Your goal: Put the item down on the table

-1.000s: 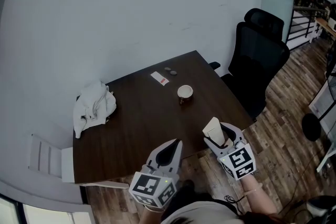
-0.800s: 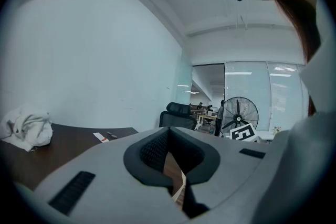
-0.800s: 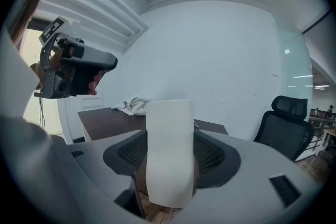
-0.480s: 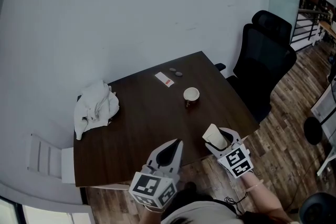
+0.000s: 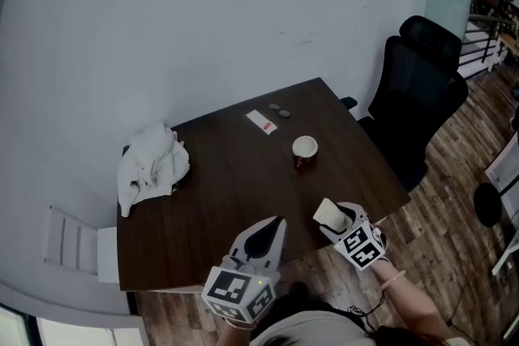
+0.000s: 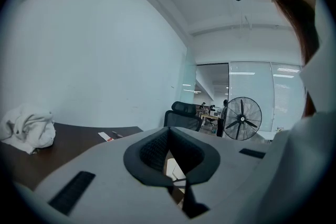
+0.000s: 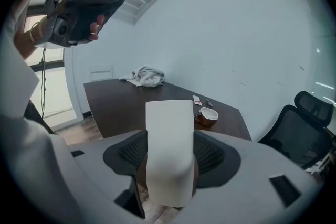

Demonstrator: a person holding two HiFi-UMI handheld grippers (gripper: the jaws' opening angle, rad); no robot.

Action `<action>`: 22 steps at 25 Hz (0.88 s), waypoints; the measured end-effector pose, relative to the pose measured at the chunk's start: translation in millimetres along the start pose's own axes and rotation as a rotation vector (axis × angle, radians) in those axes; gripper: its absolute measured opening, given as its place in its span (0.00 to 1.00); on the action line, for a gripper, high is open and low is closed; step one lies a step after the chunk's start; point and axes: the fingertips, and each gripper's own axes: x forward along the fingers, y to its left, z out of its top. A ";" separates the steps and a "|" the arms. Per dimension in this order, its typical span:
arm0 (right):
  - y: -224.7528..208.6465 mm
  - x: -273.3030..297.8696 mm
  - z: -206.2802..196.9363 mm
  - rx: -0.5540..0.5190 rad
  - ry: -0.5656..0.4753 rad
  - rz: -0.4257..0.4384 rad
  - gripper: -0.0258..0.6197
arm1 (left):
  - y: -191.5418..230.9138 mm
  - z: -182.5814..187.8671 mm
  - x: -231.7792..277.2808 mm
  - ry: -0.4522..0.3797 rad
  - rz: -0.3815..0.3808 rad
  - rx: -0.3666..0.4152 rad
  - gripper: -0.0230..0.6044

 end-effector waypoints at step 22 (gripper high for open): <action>6.8 79.8 -25.4 -0.063 0.183 0.113 0.47 | 48.2 -3.9 10.2 0.026 0.053 -0.037 0.07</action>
